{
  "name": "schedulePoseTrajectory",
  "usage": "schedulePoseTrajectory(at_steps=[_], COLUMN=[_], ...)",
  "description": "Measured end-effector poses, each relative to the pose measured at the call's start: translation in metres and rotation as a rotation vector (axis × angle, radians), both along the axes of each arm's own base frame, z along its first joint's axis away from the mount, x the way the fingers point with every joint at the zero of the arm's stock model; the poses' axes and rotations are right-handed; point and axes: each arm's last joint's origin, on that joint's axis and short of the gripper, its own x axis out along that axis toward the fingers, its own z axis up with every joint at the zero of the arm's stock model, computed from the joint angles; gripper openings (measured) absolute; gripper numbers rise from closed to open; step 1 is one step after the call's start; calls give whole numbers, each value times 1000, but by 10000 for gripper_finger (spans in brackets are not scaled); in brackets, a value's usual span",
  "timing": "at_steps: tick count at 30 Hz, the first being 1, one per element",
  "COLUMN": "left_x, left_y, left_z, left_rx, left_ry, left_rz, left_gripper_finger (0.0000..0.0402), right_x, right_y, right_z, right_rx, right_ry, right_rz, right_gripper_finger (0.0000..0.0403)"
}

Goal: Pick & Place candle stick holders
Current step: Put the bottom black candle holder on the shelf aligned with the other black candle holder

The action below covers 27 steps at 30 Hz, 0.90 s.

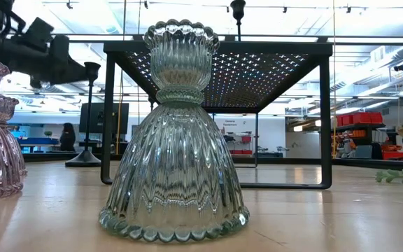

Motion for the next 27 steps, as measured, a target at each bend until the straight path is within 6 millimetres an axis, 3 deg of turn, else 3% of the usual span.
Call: schedulePoseTrajectory(at_steps=[3, 7, 13, 17, 27], left_x=[-6, -12, -9, -8, -6], left_y=[0, -1, -6, -7, -7], left_z=[20, 29, 17, 16, 22], left_rx=[12, -66, -194, -215, -76], left_ry=[-8, 4, 49, 45, 82], left_rz=[-3, -137, -312, -344, -364], left_gripper_finger=[157, 209, 262, 273, 269], right_x=[0, -1, -1, -1, -1], right_y=[0, 0, 0, 0, -1], right_z=[-3, -8, -8, -8, -8], right_rx=[7, 25, 14, 4, -2], right_ry=[34, 70, 82, 83, 88], right_rz=[-1, -2, -1, -1, -45], right_gripper_finger=[265, 265, 265, 265, 265])
